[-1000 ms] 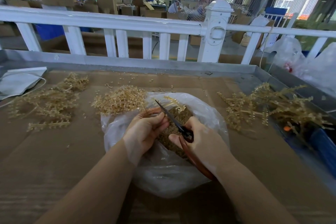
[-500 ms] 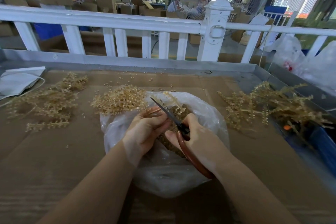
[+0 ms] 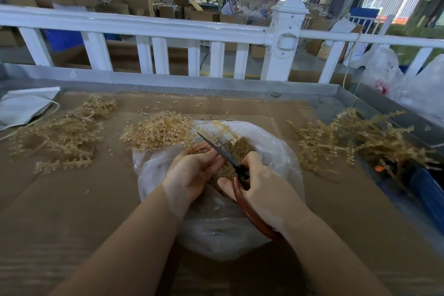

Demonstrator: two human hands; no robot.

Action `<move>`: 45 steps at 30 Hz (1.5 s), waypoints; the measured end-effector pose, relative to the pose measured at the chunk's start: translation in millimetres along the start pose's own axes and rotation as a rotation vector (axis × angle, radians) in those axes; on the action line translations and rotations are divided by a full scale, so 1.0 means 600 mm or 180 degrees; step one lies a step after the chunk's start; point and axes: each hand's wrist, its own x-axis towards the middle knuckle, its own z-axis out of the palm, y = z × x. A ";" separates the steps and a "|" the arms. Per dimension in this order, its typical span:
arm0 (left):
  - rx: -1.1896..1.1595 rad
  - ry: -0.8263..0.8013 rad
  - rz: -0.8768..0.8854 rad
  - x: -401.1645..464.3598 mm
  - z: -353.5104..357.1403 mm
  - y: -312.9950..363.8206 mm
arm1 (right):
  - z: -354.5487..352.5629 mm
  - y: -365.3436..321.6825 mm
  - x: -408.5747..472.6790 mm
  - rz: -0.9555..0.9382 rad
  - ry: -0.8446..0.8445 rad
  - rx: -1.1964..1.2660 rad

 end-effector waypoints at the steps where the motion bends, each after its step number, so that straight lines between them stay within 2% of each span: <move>1: 0.0015 -0.0006 0.0000 0.000 0.000 0.000 | 0.000 0.000 0.000 -0.0001 0.0001 -0.0002; 11: 0.0227 -0.0095 -0.0027 -0.001 0.001 0.000 | 0.001 0.001 0.004 0.0014 0.0128 0.0054; 22: 0.0271 0.0046 -0.0055 0.000 0.002 -0.001 | -0.001 0.003 0.002 -0.0037 0.0077 -0.0177; 35: 0.0311 0.0058 -0.0160 0.001 0.003 0.000 | -0.002 0.005 0.006 0.0043 0.0081 0.0098; 45: 0.0410 0.0050 -0.0260 -0.006 0.007 0.004 | 0.000 0.006 0.007 0.0015 0.0199 -0.0118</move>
